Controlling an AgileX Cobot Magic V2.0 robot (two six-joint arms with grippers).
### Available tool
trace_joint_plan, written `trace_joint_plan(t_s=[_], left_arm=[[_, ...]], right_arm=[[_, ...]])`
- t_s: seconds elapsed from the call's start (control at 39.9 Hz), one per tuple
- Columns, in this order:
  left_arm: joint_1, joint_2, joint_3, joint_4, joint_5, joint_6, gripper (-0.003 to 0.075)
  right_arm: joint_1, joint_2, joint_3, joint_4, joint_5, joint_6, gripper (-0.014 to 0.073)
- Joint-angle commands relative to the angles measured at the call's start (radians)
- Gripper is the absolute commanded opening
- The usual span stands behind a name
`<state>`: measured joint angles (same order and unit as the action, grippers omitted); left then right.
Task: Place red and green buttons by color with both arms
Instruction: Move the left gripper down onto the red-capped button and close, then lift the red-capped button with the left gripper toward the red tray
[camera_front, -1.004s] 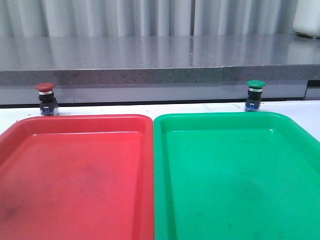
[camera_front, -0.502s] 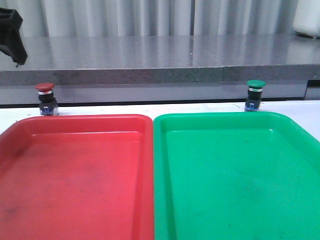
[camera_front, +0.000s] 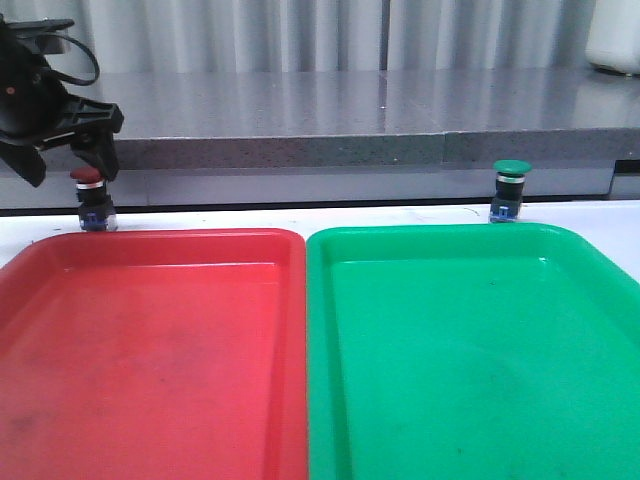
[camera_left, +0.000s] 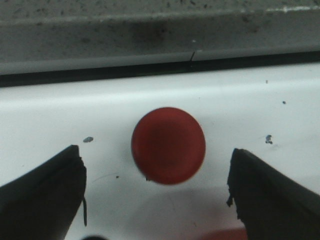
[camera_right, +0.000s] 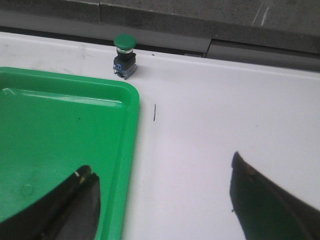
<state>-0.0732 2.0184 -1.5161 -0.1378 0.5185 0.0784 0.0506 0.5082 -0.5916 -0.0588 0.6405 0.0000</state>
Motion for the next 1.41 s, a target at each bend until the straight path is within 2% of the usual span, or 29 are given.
trace_joint_plan(t_s=[0.0,0.23,0.48,0.6,0.83,1.03,1.38], left_arm=[[-0.007,0.004,-0.082,-0.011,-0.06,-0.005,0.0566],[-0.014,0.075,-0.141,-0.011,-0.073,-0.005,0.0549],[-0.035,0.075,-0.141,-0.011,-0.067,-0.005,0.0284],[-0.036,0.066,-0.141,-0.011,-0.047,-0.005,0.0221],[-0.034,-0.027,-0.141,-0.011,0.001,-0.005,0.0209],[-0.034,-0.203,-0.122,-0.011,0.069,-0.005,0.0209],[-0.053,-0.625,0.25,-0.091,-0.028,-0.005,0.0209]], right_arm=[[-0.005,0.01,-0.033,-0.013,-0.066,-0.01,0.0559],[-0.005,0.01,-0.033,-0.013,-0.066,-0.01,0.0559],[-0.005,0.01,-0.033,-0.013,-0.066,-0.01,0.0559],[-0.005,0.01,-0.033,-0.013,-0.066,-0.01,0.0559],[-0.005,0.01,-0.033,-0.013,-0.066,-0.01,0.0559],[-0.005,0.01,-0.033,-0.013,-0.066,-0.01,0.0559],[-0.005,0.01,-0.033,-0.013,-0.066,-0.01,0.0559]])
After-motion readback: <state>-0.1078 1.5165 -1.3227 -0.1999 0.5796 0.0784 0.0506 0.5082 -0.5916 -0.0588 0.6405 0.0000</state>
